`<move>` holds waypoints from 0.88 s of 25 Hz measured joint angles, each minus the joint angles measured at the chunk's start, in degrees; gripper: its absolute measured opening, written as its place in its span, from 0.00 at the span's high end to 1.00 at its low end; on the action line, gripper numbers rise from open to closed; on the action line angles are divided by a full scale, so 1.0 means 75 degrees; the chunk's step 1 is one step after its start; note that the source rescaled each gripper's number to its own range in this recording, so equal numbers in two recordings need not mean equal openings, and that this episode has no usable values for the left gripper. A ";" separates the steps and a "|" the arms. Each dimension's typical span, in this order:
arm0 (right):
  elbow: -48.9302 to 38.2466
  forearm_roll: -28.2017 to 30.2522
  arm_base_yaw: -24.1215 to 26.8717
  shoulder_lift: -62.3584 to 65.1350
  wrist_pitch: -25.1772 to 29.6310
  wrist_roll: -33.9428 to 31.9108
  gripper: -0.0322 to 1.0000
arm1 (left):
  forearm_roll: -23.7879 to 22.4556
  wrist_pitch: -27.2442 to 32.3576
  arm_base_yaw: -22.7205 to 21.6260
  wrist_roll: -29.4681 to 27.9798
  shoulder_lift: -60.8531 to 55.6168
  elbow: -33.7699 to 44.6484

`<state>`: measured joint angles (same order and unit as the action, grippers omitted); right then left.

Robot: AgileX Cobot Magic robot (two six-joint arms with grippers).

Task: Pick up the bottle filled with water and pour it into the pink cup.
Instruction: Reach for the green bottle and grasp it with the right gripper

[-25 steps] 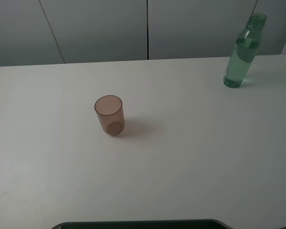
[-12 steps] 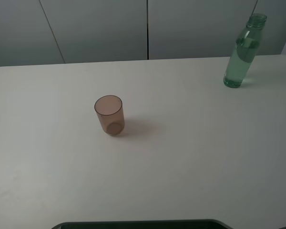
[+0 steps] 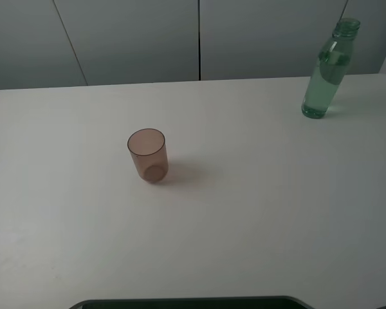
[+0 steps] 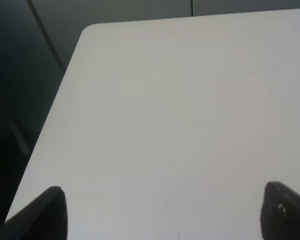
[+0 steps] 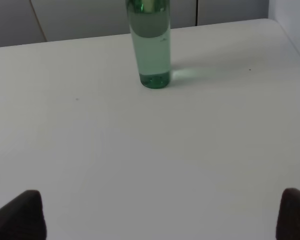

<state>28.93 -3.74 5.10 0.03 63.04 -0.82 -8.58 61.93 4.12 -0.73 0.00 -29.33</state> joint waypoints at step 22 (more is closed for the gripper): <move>0.0662 -0.0580 0.0000 -0.3312 -0.5264 0.0672 0.00 | 0.0000 0.0000 0.0000 0.0000 0.0000 0.0000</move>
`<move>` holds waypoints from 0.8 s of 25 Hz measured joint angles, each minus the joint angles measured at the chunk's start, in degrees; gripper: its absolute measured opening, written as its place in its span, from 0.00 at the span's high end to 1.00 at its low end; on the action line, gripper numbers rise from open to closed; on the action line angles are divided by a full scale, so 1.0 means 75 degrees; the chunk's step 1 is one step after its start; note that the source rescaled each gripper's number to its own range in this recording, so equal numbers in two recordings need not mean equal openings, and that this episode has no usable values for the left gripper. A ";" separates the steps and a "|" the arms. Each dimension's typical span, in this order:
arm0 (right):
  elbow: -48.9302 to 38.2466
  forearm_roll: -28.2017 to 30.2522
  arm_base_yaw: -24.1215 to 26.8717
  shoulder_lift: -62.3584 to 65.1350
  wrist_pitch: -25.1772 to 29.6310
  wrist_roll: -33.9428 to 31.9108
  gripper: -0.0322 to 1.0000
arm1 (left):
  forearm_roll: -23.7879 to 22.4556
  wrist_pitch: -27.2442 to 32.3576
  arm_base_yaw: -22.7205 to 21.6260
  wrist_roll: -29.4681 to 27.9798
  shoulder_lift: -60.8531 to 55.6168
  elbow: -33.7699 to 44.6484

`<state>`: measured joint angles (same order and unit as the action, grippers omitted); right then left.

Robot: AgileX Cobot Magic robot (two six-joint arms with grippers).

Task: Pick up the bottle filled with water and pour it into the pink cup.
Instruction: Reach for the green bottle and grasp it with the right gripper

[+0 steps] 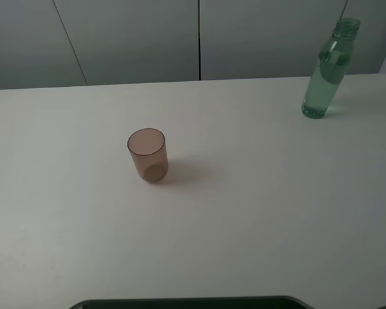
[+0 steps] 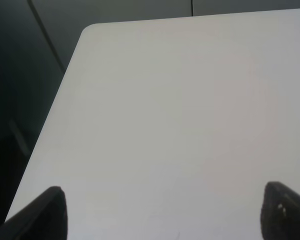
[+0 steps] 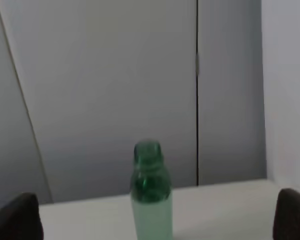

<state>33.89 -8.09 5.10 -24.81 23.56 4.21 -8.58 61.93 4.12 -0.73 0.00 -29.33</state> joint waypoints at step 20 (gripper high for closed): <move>-0.1312 0.1332 0.0000 -0.6767 -0.8769 -0.1791 0.00 | 0.0000 0.0000 0.0000 -0.0027 0.0000 0.0000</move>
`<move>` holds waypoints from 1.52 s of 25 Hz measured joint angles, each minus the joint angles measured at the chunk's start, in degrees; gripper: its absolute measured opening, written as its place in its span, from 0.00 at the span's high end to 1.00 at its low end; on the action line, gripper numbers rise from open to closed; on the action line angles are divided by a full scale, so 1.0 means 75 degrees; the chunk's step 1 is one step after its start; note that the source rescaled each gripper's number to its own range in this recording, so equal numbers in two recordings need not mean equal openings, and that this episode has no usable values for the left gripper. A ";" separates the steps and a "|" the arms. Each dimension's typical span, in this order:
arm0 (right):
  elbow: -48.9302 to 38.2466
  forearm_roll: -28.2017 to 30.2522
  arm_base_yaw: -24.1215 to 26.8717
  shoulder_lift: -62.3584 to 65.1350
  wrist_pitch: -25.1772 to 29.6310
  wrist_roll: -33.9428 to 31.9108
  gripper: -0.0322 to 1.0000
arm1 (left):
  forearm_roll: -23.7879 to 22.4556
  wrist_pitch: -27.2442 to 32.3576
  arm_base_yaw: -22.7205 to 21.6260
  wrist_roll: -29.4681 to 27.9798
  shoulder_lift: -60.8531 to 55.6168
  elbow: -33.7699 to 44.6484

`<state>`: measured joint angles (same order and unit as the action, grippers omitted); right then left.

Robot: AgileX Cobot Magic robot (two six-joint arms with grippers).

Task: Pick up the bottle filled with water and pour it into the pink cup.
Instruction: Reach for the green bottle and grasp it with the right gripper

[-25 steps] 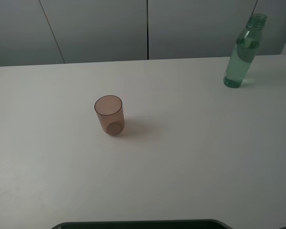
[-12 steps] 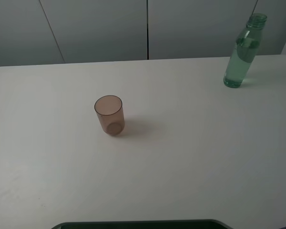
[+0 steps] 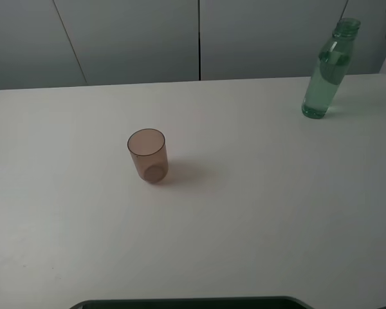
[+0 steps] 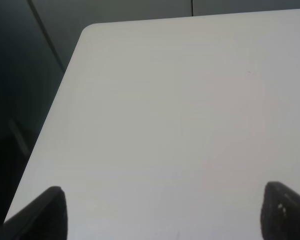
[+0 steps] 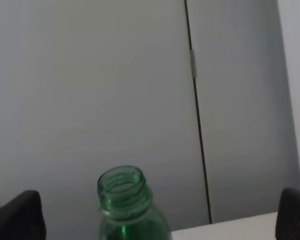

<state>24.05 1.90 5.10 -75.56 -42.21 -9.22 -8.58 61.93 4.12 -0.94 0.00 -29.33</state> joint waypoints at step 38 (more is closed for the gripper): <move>0.2565 0.1014 0.0000 -0.5899 -0.2333 -0.0310 0.00 | 0.0000 0.0000 0.0000 0.0000 0.0000 0.0000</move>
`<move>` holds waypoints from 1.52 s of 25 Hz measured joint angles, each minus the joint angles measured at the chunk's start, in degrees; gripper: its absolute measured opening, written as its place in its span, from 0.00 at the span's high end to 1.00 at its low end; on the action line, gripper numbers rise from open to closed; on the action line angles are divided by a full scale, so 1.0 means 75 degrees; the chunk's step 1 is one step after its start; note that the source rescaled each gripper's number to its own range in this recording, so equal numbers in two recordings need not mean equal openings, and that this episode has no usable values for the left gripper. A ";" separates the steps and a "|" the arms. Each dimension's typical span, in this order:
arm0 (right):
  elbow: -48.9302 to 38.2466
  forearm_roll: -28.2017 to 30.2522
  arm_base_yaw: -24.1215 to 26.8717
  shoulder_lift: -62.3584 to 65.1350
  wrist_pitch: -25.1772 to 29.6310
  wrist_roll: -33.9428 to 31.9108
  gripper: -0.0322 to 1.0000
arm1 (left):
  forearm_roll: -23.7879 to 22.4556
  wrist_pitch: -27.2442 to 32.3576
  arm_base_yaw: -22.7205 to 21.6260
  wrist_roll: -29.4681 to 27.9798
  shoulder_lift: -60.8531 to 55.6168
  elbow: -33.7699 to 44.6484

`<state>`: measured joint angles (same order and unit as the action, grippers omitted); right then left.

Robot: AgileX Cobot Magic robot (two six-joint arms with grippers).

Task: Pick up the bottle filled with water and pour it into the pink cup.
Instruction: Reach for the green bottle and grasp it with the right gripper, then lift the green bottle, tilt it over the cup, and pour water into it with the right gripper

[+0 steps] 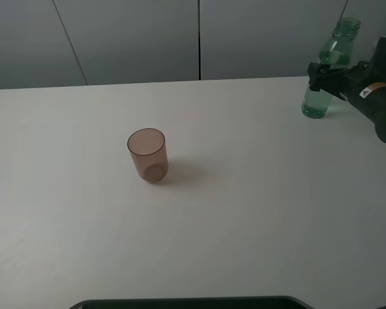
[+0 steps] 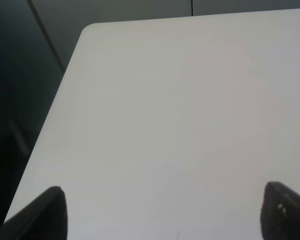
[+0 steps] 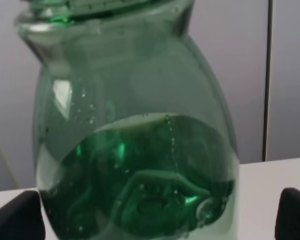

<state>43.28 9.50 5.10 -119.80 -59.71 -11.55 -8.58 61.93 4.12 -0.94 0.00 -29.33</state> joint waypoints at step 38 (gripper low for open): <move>0.1083 0.0048 0.0000 -0.0213 0.1607 0.0138 0.96 | 0.0000 0.0000 0.0000 0.0000 0.0000 0.0000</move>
<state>51.40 9.86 5.10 -121.40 -47.65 -10.51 -8.58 61.93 4.12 -0.94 0.00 -29.33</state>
